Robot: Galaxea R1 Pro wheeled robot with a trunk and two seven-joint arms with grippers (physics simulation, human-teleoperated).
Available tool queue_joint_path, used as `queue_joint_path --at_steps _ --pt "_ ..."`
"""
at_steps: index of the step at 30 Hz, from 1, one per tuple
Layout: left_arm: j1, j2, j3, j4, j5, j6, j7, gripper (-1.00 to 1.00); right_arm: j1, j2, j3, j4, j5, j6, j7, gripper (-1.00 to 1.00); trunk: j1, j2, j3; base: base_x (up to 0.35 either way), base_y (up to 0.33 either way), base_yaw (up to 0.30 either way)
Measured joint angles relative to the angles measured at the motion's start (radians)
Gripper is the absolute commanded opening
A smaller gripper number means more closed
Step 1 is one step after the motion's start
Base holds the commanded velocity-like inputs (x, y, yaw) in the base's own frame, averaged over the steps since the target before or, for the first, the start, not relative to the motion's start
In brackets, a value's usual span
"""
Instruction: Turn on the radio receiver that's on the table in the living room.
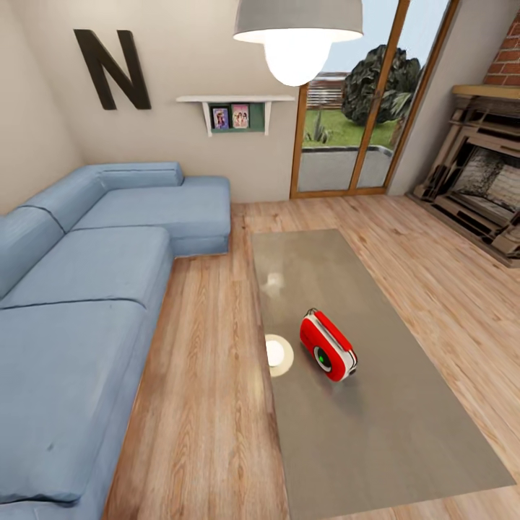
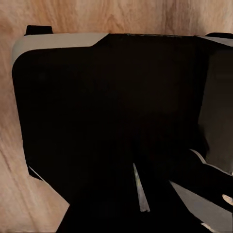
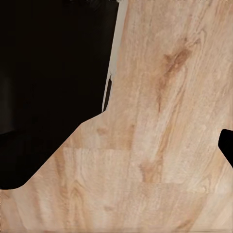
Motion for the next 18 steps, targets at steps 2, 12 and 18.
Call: queue_joint_path --at_steps 2,12,18 --pt "0.004 -0.001 0.001 0.0 0.002 0.003 0.055 -1.0 0.0 0.01 -0.001 0.013 -0.001 -0.019 -0.03 1.0 0.0 0.0 0.003 0.0 0.0 0.0" --pt "0.021 0.0 0.003 0.0 0.006 0.005 0.161 -1.0 0.0 0.023 -0.002 0.022 -0.003 -0.033 -0.065 1.0 0.0 0.0 0.019 0.0 0.0 0.0" --pt "0.033 0.0 0.006 0.0 0.007 -0.001 0.18 -1.0 0.0 0.022 -0.002 0.022 -0.003 -0.044 -0.065 1.0 0.0 0.0 0.028 0.0 0.0 0.0"
